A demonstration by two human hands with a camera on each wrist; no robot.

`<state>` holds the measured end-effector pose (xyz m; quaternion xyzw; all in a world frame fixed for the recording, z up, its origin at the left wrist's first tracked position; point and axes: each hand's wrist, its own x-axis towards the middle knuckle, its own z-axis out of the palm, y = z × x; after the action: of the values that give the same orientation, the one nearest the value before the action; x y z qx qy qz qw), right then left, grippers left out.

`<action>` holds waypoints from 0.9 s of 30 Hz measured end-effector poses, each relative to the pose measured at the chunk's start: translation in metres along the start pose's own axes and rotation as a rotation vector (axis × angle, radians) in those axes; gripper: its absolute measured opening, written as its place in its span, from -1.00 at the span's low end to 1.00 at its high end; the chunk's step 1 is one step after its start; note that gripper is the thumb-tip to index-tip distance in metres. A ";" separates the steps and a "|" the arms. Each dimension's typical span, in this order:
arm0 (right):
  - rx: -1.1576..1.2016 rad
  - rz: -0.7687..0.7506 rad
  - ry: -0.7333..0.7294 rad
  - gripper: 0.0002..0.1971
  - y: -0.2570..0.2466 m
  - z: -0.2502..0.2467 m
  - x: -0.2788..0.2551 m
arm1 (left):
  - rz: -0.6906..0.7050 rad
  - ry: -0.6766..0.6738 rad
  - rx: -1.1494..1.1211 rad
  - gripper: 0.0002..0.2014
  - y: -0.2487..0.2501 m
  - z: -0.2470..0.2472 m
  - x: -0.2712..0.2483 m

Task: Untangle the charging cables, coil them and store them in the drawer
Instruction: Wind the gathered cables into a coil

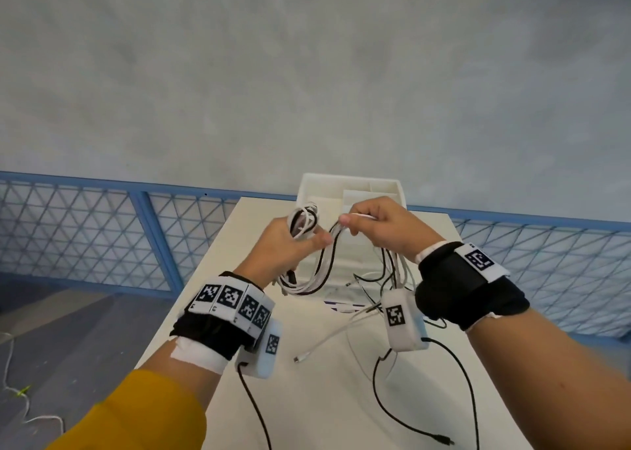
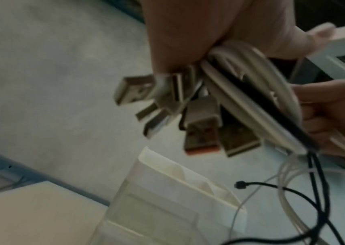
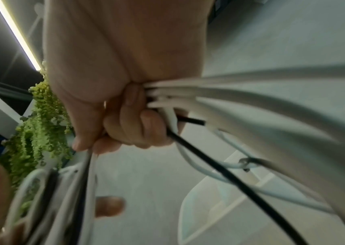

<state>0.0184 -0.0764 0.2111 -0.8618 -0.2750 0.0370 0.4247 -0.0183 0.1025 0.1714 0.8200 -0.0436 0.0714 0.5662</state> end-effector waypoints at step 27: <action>-0.109 0.059 0.378 -0.53 0.091 0.061 -0.043 | -0.036 0.008 -0.751 -0.69 0.018 0.004 0.011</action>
<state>0.0045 -0.0992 0.0965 -0.8828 -0.1665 -0.1279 0.4203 -0.0102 0.0926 0.1880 0.5557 -0.0501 0.0439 0.8287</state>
